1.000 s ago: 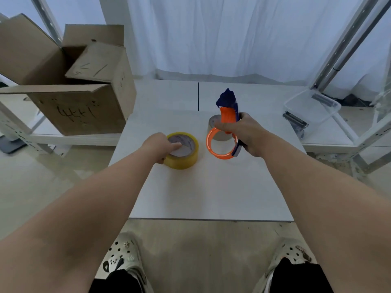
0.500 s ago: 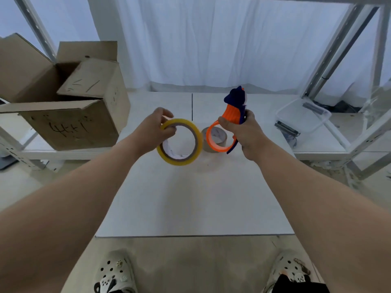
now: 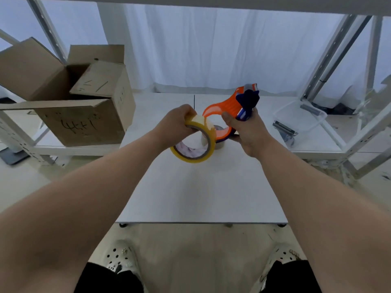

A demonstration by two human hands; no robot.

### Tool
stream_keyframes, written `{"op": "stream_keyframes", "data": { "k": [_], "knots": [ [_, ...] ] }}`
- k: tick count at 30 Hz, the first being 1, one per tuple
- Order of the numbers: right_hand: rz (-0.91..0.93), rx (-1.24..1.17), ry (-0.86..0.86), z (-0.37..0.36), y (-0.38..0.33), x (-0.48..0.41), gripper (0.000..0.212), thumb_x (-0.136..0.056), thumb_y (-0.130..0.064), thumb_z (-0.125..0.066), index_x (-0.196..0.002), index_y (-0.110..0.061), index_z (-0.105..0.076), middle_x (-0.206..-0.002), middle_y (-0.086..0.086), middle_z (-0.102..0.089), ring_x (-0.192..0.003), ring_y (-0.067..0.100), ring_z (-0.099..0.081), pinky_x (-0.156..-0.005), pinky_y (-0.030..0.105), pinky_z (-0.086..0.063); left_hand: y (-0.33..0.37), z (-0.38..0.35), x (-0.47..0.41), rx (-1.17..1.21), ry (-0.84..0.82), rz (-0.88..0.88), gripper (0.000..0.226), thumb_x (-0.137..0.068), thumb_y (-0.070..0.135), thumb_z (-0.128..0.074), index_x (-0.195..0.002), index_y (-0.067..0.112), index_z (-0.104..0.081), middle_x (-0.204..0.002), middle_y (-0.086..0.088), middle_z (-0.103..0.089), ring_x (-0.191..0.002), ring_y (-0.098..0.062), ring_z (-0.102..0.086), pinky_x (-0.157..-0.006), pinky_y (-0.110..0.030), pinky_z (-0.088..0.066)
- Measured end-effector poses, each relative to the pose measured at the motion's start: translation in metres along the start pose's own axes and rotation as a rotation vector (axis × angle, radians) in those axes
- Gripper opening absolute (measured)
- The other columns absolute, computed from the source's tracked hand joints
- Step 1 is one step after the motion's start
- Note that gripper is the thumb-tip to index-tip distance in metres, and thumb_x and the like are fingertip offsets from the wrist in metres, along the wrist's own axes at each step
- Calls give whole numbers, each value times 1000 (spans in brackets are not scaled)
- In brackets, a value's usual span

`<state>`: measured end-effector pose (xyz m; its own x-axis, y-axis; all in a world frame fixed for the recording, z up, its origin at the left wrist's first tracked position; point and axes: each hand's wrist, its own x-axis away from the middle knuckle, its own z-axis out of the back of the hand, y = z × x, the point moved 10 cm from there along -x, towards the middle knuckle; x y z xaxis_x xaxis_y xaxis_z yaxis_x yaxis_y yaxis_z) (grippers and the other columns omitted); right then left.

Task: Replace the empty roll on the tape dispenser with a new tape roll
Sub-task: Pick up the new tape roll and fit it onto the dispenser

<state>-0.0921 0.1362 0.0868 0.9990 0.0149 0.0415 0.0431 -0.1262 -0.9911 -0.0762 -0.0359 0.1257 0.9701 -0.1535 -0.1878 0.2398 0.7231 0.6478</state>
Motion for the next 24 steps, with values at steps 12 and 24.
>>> {"op": "stream_keyframes", "data": {
  "k": [12, 24],
  "knots": [
    [27, 306, 29, -6, 1, -2, 71, -80, -25, -73, -137, -17, -32, -136, 7, -51, -120, 31, -54, -94, 45, -51, 2, -3, -2, -147, 95, 8, 28, -86, 22, -63, -111, 11, -56, -105, -8, -65, -85, -15, -51, -74, -25, -38],
    [-11, 408, 60, -7, -6, 3, 65, -84, -33, -67, -138, -17, -34, -135, 5, -52, -116, 29, -56, -91, 45, -53, 35, 6, 6, -471, 200, -189, 30, -90, 32, -57, -115, 15, -58, -106, -6, -69, -93, -26, -63, -92, -35, -40]
  ]
}}
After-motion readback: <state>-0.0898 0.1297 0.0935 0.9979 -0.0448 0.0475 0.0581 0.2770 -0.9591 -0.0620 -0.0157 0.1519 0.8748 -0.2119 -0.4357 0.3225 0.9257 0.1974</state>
